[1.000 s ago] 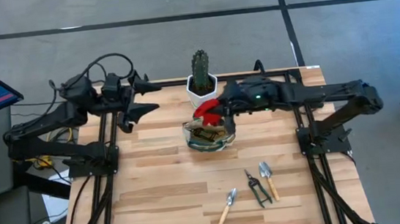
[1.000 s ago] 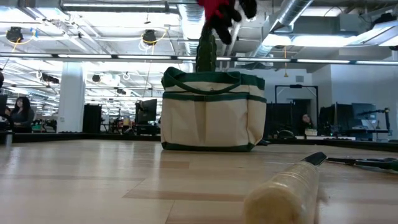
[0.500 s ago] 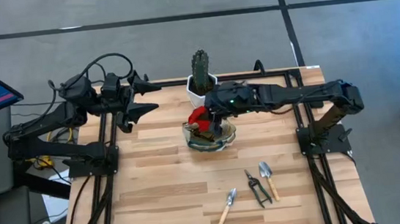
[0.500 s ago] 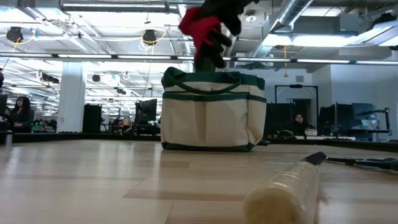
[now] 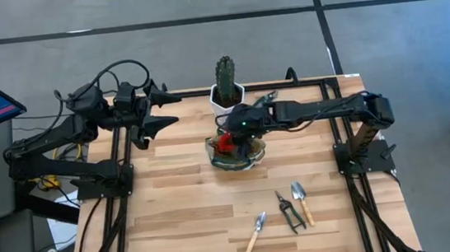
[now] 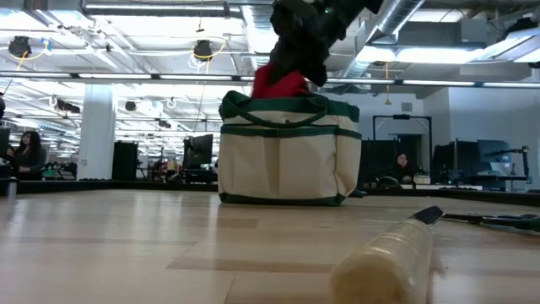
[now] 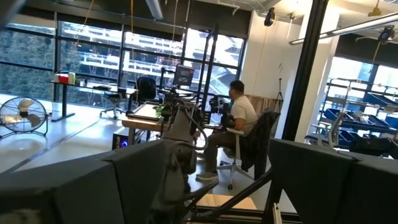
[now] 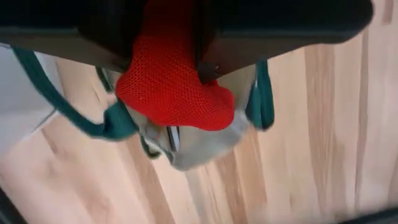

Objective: Pick & Place Garden tools in Gardening bag
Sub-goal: Put the red gloves into the gardening bag

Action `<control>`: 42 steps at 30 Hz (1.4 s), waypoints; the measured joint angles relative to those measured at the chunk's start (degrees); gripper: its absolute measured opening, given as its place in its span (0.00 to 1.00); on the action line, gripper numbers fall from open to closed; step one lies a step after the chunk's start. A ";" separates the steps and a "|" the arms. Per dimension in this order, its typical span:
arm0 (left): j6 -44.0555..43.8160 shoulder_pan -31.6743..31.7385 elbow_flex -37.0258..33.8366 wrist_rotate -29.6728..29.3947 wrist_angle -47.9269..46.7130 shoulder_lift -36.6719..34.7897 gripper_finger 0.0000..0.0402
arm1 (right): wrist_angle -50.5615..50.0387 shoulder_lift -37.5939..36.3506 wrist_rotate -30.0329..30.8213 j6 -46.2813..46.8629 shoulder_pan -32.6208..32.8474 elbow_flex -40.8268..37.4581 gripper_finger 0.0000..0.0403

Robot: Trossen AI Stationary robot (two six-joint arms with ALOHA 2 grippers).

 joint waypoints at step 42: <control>-0.02 0.00 0.00 0.00 -0.02 0.00 0.68 | -9.48 8.58 0.00 -1.24 0.13 1.53 0.56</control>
